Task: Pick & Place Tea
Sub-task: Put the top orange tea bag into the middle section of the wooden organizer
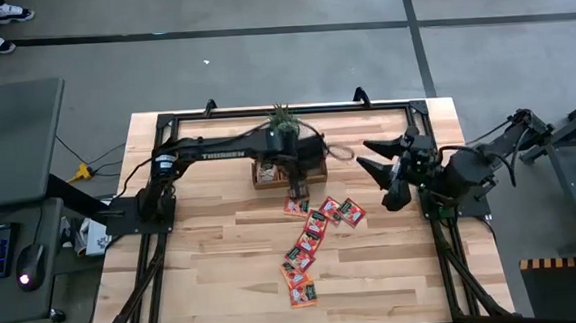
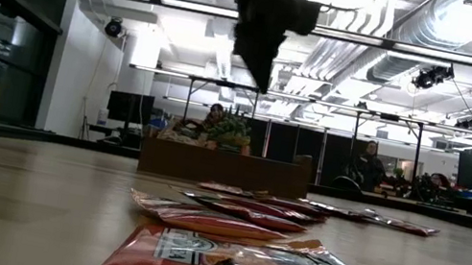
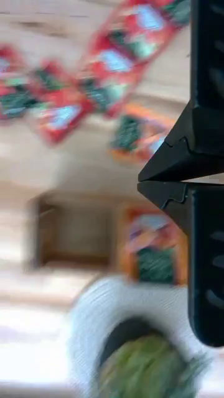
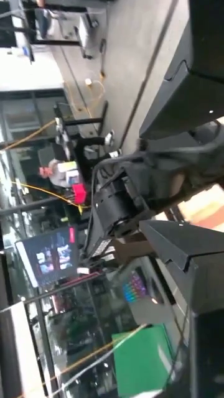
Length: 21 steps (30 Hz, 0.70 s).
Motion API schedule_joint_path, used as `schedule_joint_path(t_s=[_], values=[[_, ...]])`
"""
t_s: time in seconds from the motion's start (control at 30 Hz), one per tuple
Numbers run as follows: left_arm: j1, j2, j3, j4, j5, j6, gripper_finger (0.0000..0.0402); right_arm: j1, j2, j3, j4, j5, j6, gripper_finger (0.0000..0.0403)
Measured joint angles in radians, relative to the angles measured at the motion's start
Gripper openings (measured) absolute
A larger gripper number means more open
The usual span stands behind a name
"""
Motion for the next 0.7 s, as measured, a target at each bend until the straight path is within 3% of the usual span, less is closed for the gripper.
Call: schedule_joint_path(t_s=[0.2, 0.4, 0.53, 0.7], values=[[-0.053, -0.031, -0.043, -0.006, 0.001, -0.105, 0.0000, 0.000, -0.011, 0.000, -0.083, -0.071, 0.083, 0.0220], [-0.101, -0.094, -0.196, 0.071, 0.017, -0.274, 0.0000, 0.000, -0.030, 0.000, -0.332, -0.100, 0.291, 0.0220], [-0.137, -0.131, -0.313, 0.203, 0.034, -0.389, 0.0000, 0.000, -0.035, 0.000, -0.424, -0.129, 0.361, 0.0220], [-0.195, -0.165, -0.464, 0.386, 0.022, -0.407, 0.0000, -0.001, -0.033, -0.009, -0.465, -0.179, 0.366, 0.0220]])
